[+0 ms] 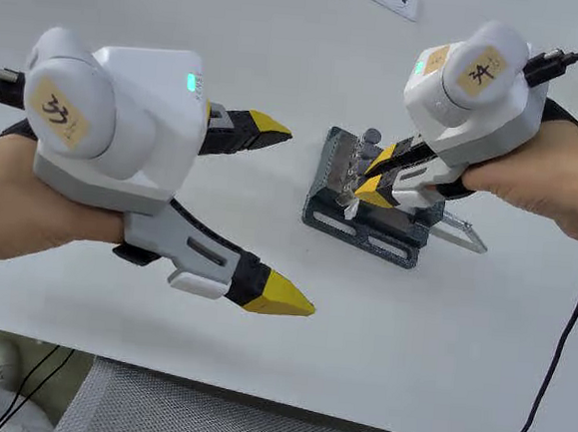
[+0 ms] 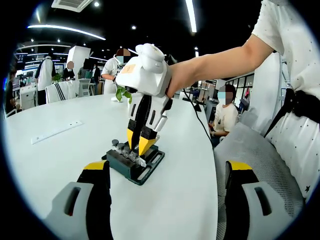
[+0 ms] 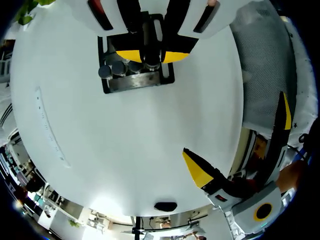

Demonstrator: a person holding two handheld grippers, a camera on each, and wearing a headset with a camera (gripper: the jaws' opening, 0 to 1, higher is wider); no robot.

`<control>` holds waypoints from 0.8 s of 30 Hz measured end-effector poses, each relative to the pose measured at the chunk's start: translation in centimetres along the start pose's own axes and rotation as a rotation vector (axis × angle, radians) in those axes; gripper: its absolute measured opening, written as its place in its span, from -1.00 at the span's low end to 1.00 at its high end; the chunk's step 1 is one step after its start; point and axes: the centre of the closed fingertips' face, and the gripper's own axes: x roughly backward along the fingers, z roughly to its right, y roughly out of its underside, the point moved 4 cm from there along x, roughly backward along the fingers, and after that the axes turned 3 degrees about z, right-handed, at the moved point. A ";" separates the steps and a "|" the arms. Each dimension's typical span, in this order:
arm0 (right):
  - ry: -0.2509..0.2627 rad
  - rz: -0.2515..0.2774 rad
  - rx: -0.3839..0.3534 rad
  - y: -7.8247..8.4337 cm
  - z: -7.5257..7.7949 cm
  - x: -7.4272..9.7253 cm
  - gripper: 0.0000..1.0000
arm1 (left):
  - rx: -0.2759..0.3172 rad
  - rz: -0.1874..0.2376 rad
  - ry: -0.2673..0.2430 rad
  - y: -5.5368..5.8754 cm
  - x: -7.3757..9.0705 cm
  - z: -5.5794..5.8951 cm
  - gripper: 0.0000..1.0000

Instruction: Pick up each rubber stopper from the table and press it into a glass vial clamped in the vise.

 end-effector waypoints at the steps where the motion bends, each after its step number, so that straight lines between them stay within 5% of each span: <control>1: 0.000 0.003 -0.004 0.0 0.1 0.0 -0.80 | -0.001 0.000 0.000 0.0 0.0 0.0 0.91; 24: 0.009 0.046 -0.020 0.0 0.2 1.1 -0.89 | -0.005 -0.011 -0.003 -0.1 0.1 -0.3 0.91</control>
